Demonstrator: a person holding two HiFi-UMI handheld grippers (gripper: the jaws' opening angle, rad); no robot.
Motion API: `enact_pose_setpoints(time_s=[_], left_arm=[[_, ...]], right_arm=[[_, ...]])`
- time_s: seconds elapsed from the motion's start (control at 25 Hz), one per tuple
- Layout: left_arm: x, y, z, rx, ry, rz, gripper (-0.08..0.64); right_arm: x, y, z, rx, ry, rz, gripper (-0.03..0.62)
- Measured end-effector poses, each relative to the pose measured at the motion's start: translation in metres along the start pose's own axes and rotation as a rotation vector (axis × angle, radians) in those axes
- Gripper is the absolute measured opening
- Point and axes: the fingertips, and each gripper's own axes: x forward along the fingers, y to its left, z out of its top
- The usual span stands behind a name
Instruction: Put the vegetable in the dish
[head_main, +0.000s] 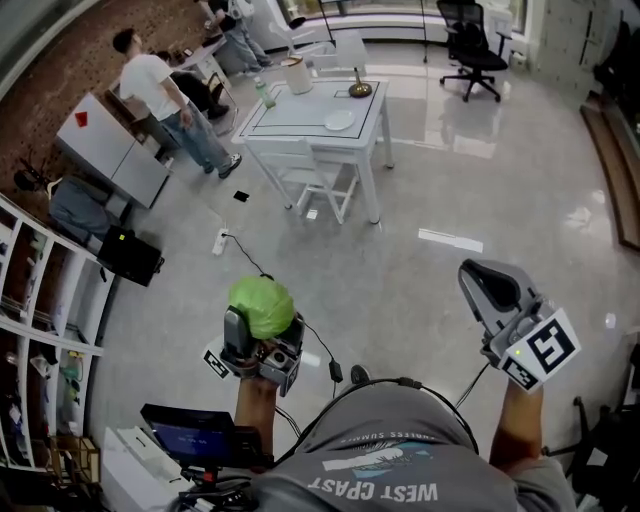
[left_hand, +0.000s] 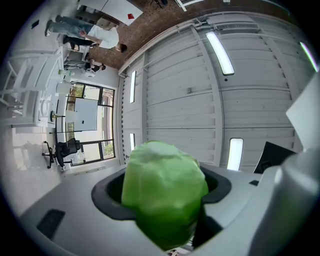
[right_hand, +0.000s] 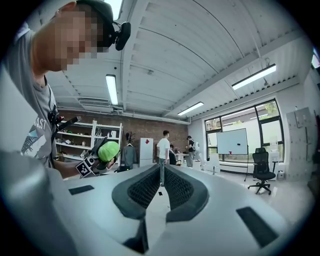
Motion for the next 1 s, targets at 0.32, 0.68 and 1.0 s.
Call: enact_pose_setpoints(time_s=[0.32, 0.68, 1.0], left_arm=[[0.004, 0.029, 0.049, -0.037, 0.040, -0.023, 0.334], [0.016, 0.066, 0.073, -0.057, 0.071, -0.026, 0.334], [0.048, 0.125, 0.065, -0.012, 0.025, 0.002, 0.334]], right_arm=[[0.050, 0.001, 0.010, -0.012, -0.010, -0.061, 0.009], [0.086, -0.016, 0.011, -0.032, 0.010, -0.088, 0.009], [0.109, -0.092, 0.000, -0.036, 0.009, -0.029, 0.009]])
